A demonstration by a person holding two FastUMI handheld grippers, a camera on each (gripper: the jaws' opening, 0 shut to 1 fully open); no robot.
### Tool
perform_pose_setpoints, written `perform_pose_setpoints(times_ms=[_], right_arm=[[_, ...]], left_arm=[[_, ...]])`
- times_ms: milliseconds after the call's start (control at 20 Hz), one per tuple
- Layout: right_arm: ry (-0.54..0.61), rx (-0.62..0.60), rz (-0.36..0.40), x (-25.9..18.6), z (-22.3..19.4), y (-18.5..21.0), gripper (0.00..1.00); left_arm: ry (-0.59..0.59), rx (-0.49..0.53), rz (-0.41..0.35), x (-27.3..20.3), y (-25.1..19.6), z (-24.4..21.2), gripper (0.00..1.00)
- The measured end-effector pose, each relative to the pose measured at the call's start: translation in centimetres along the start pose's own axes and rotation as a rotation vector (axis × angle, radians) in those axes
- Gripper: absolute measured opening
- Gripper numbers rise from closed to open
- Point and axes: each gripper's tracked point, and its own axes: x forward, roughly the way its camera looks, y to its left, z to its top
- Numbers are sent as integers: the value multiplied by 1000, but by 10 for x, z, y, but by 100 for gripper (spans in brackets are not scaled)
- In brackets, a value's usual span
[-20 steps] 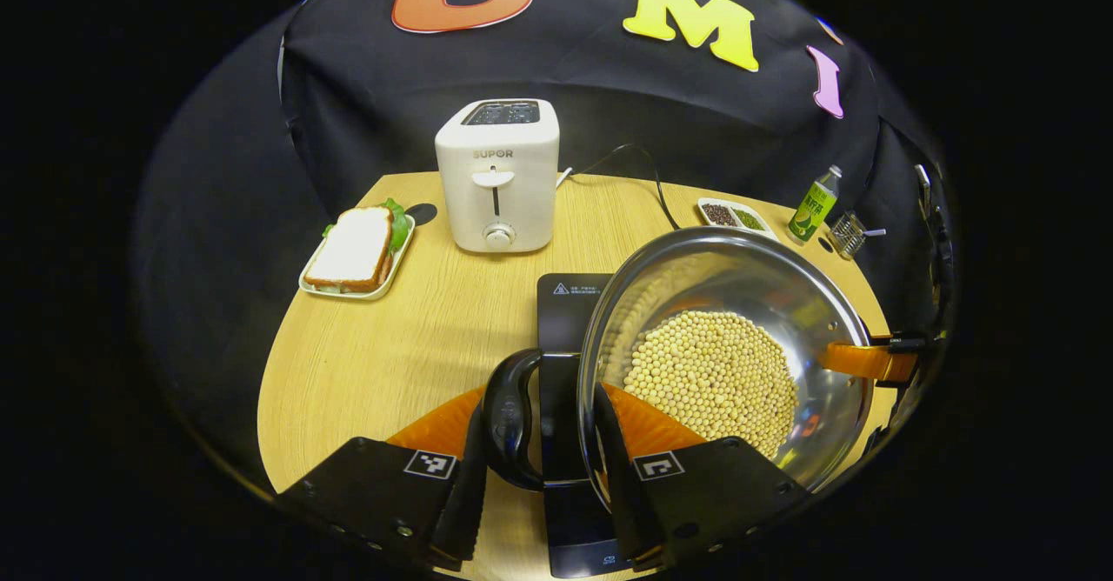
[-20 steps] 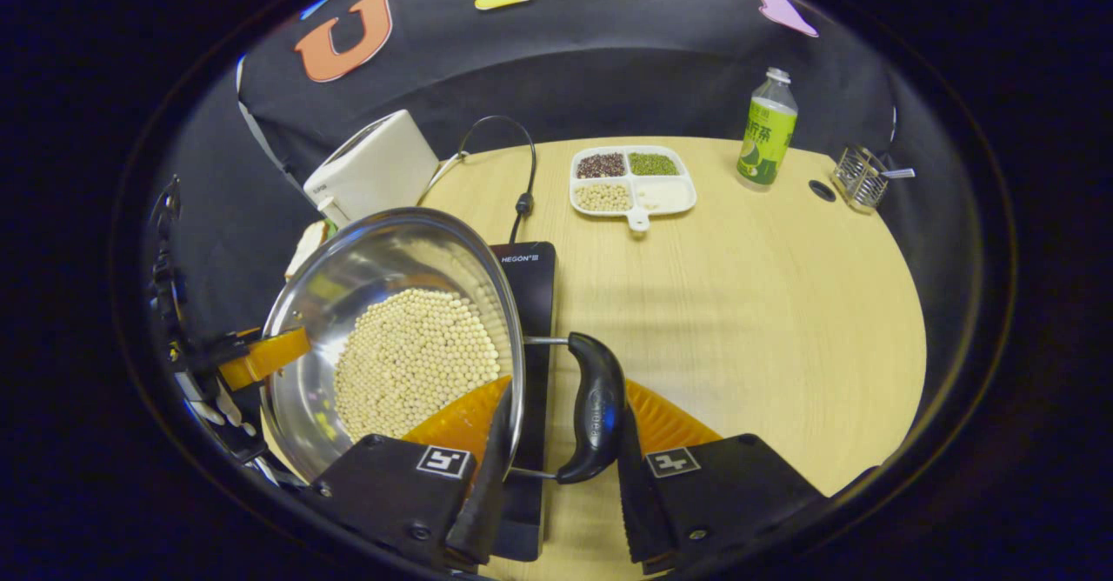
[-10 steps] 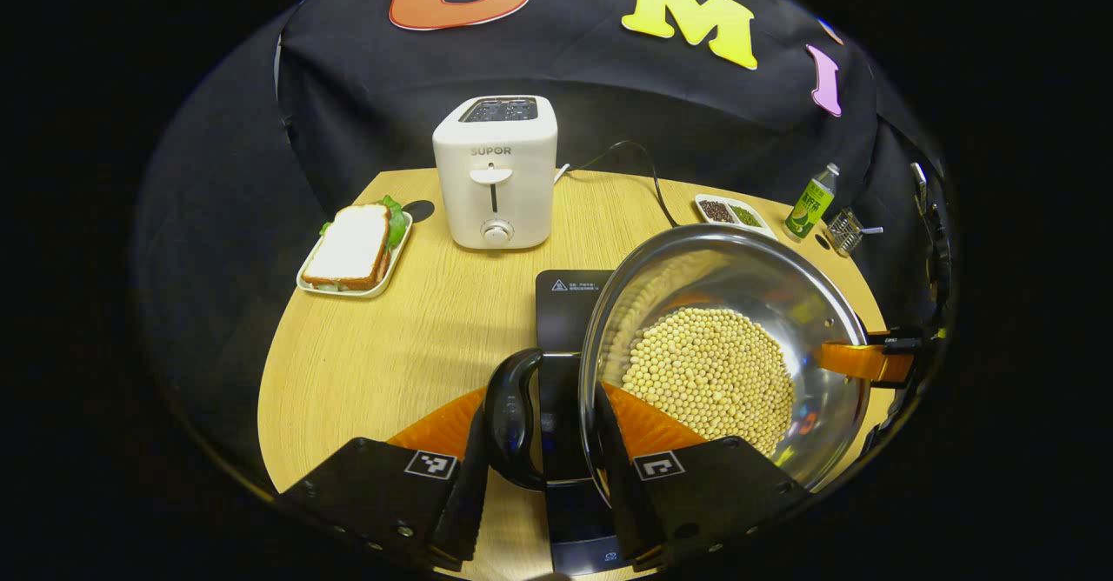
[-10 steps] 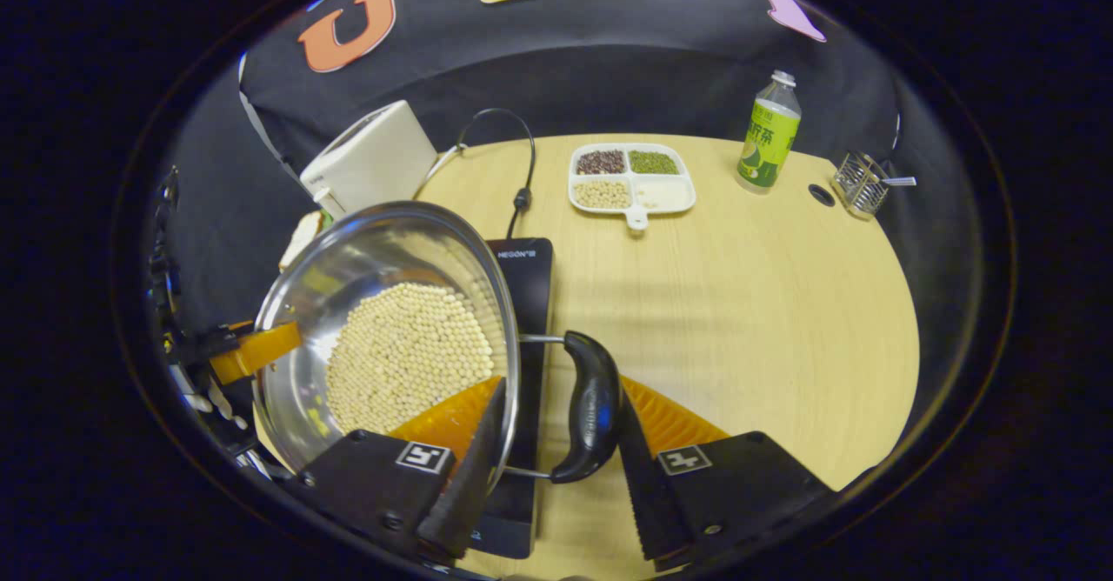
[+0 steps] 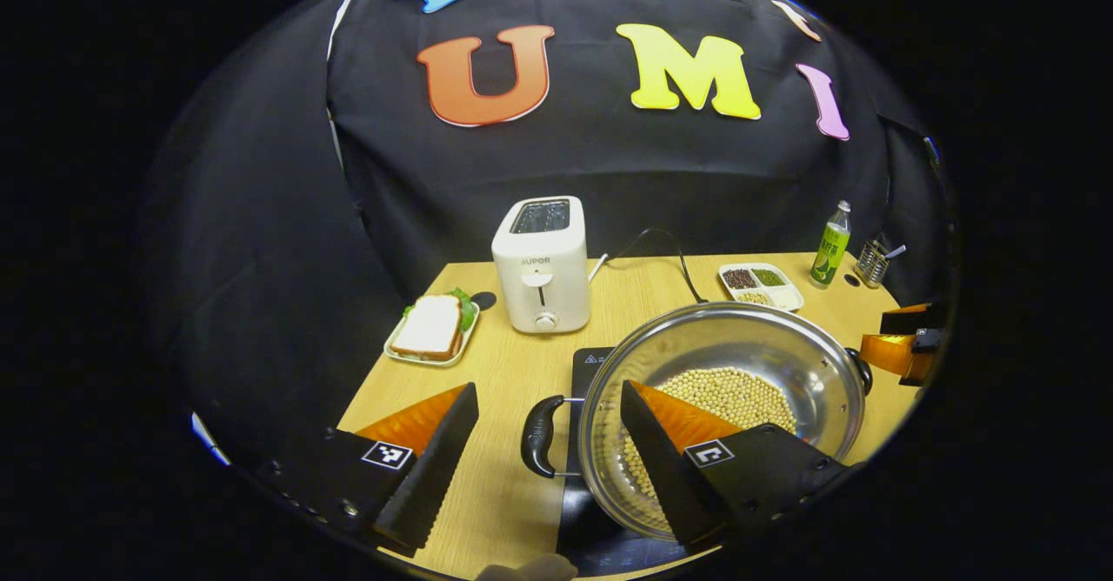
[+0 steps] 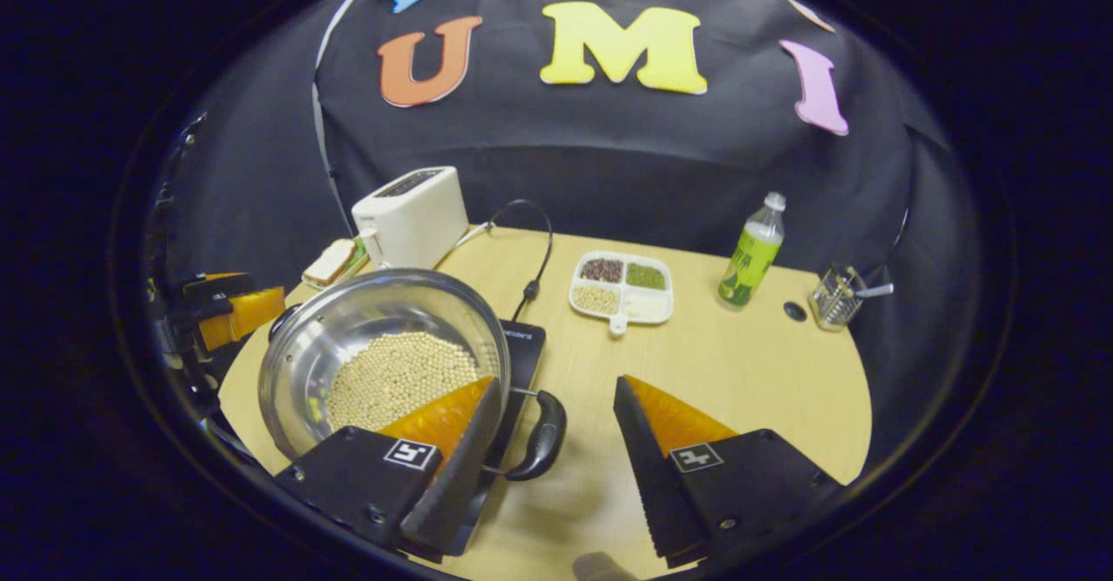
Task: First push the handle of the pot to place it horizontally, then grasp the pot with both hands and set it on the induction cooktop.
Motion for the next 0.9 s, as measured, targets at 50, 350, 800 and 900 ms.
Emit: perform_pose_setpoints(times_ms=[50, 350, 800, 900], right_arm=[[-26, -27, 1, -12, 5, -5, 87], [-188, -107, -6, -103, 40, -52, 86], [-468, -14, -67, -253, 101, -156, 100], [-516, 1, -95, -281, 109, -183, 100]], left_arm=[[-28, 0, 12, -13, -7, 9, 98], [-181, 22, 26, -97, -76, 61, 97], [-444, -7, 34, -235, -174, 152, 97], [-496, -6, 31, -264, -194, 165, 97]])
